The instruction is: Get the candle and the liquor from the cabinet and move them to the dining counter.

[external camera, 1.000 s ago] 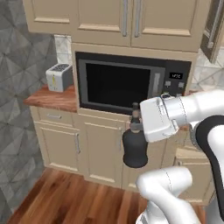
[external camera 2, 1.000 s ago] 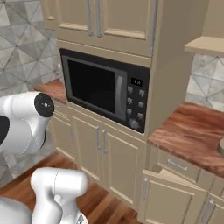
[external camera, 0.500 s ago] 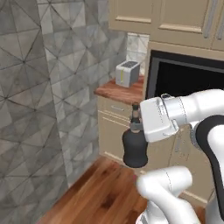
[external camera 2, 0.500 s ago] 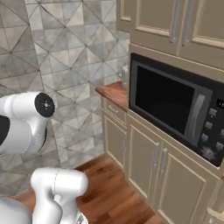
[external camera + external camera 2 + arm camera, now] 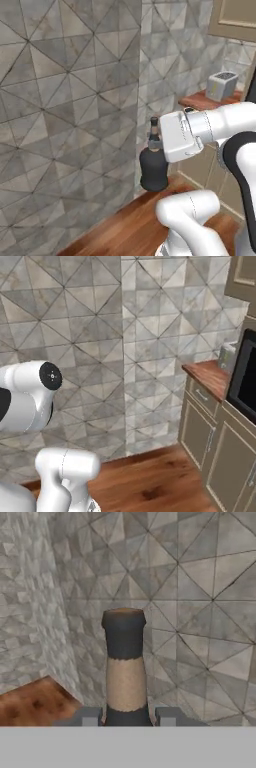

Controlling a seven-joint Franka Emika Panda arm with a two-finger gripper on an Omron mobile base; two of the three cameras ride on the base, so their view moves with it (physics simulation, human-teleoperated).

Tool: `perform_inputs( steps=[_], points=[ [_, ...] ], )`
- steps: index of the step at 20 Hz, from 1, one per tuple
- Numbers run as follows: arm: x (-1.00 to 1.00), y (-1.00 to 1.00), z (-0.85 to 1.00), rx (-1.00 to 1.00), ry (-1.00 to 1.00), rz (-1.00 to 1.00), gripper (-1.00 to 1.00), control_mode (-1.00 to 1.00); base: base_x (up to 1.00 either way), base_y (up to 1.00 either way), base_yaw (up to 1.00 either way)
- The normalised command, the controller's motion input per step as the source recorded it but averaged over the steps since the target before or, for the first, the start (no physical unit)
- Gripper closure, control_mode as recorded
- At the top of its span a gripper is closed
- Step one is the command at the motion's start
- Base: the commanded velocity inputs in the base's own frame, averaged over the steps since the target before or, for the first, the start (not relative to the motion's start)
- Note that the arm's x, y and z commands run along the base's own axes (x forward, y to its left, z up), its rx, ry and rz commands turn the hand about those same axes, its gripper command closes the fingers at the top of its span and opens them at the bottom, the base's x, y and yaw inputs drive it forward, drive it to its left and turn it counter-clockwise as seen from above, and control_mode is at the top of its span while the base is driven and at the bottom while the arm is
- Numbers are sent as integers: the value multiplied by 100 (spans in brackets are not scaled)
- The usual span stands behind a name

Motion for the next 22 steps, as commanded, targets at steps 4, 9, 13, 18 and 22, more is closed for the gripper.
perform_inputs(
  steps=[4,9,13,18,22],
  points=[
    [0,0,0,0,0,0,100,100,0,65,55],
    [0,0,0,0,0,0,100,100,0,66,55],
    [0,0,0,0,0,0,100,100,0,65,56],
    [0,0,0,0,0,0,100,100,0,61,57],
    [0,0,0,0,0,0,100,100,0,58,57]
  ],
)
